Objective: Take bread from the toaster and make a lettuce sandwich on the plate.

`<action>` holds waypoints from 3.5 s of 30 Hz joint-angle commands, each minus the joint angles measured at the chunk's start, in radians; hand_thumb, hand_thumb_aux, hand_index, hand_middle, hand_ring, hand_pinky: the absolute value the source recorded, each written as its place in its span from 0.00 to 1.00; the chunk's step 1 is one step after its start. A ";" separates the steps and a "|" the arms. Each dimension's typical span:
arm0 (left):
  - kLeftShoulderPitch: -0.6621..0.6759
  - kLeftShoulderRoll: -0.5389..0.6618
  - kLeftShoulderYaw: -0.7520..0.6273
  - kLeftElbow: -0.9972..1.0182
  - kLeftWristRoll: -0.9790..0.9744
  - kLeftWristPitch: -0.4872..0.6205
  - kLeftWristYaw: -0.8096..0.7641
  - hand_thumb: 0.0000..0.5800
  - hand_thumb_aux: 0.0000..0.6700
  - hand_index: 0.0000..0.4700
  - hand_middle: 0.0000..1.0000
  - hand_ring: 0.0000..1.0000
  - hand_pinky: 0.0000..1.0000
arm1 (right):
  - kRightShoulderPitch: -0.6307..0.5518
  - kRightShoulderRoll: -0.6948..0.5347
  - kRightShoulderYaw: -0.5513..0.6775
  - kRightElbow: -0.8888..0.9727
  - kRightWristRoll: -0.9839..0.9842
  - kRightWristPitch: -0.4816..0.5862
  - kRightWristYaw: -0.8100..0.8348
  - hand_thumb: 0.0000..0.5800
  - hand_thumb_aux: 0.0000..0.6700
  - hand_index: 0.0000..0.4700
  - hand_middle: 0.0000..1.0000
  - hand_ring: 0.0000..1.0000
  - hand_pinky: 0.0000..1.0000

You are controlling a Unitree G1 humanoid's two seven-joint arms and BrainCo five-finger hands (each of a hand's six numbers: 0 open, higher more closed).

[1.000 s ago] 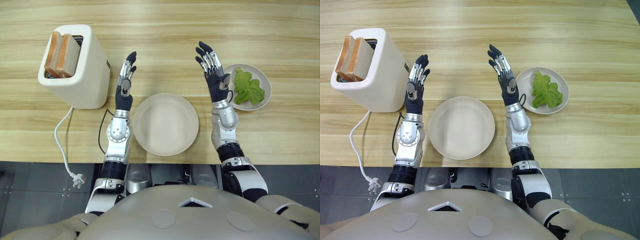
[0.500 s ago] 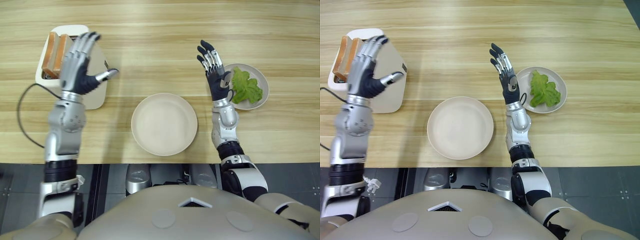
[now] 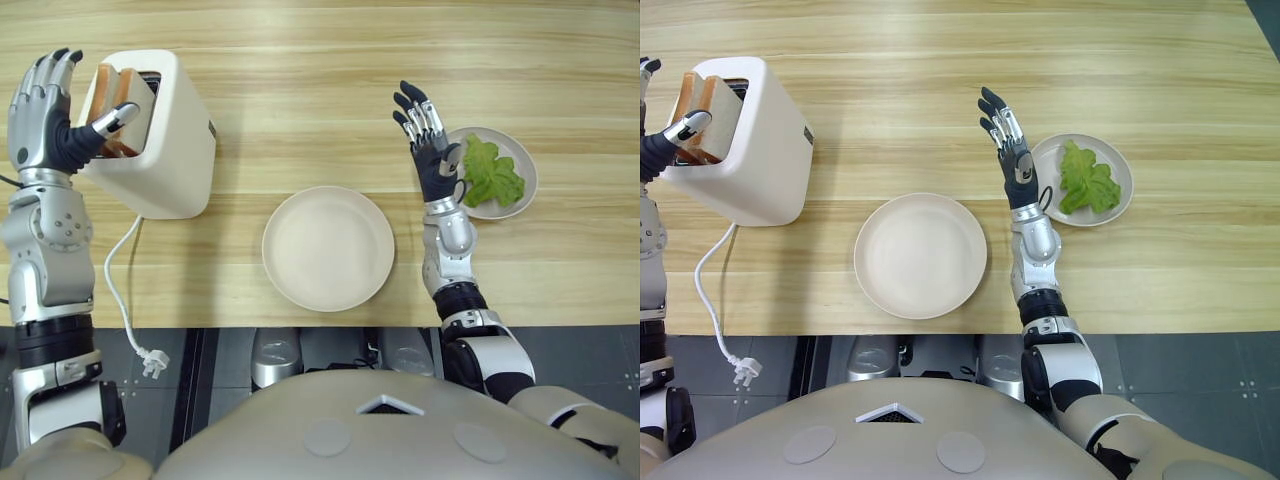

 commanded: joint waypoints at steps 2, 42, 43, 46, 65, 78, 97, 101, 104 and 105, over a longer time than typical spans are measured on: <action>-0.033 0.023 -0.006 0.131 -0.054 -0.009 0.021 0.00 0.00 0.00 0.00 0.00 0.00 | 0.005 0.002 -0.003 0.003 -0.006 -0.004 -0.008 0.00 0.00 0.00 0.00 0.00 0.00; -0.105 0.013 -0.131 0.367 -0.171 -0.070 0.074 1.00 1.00 0.98 0.00 0.00 0.00 | 0.005 -0.009 0.001 0.020 -0.041 -0.034 -0.042 0.00 0.00 0.00 0.00 0.00 0.00; -0.102 0.017 -0.130 0.364 -0.170 -0.067 0.077 1.00 1.00 0.98 0.00 0.00 0.00 | 0.005 -0.009 0.001 0.021 -0.041 -0.034 -0.041 0.00 0.00 0.00 0.00 0.00 0.00; -0.091 0.031 -0.124 0.357 -0.165 -0.060 0.085 1.00 1.00 0.98 0.00 0.00 0.00 | 0.004 -0.009 0.002 0.022 -0.041 -0.035 -0.040 0.00 0.00 0.00 0.00 0.00 0.00; -0.075 0.054 -0.148 0.307 -0.131 -0.021 0.077 0.05 0.03 0.03 0.00 0.00 0.00 | 0.008 -0.009 0.002 0.016 -0.040 -0.038 -0.040 0.00 0.00 0.00 0.00 0.00 0.00; -0.059 0.053 -0.134 0.170 -0.132 -0.024 0.126 1.00 1.00 0.98 0.00 0.00 0.00 | 0.009 -0.010 0.003 0.017 -0.042 -0.041 -0.040 0.00 0.00 0.00 0.00 0.00 0.00; -0.002 -0.041 0.000 -0.460 -0.289 -0.053 0.074 1.00 1.00 0.98 1.00 1.00 1.00 | -0.016 -0.268 -0.045 -0.083 -0.671 -0.023 -0.566 0.00 0.00 0.00 0.00 0.00 0.00; 0.060 -0.144 -0.247 -0.450 -0.478 -0.048 -0.169 1.00 1.00 0.98 1.00 1.00 1.00 | -0.049 -0.488 0.052 0.023 -0.980 0.137 -0.900 0.00 0.00 0.00 0.00 0.00 0.00; 0.100 -0.193 -0.396 -0.366 -0.520 -0.046 -0.303 1.00 1.00 0.98 1.00 1.00 1.00 | -0.094 -0.611 0.150 0.174 -1.105 0.259 -1.067 0.00 0.00 0.00 0.00 0.00 0.00; 0.110 -0.211 -0.430 -0.335 -0.526 -0.045 -0.329 1.00 1.00 0.98 1.00 1.00 1.00 | -0.111 -0.640 0.185 0.228 -1.132 0.294 -1.104 0.00 0.00 0.00 0.00 0.00 0.00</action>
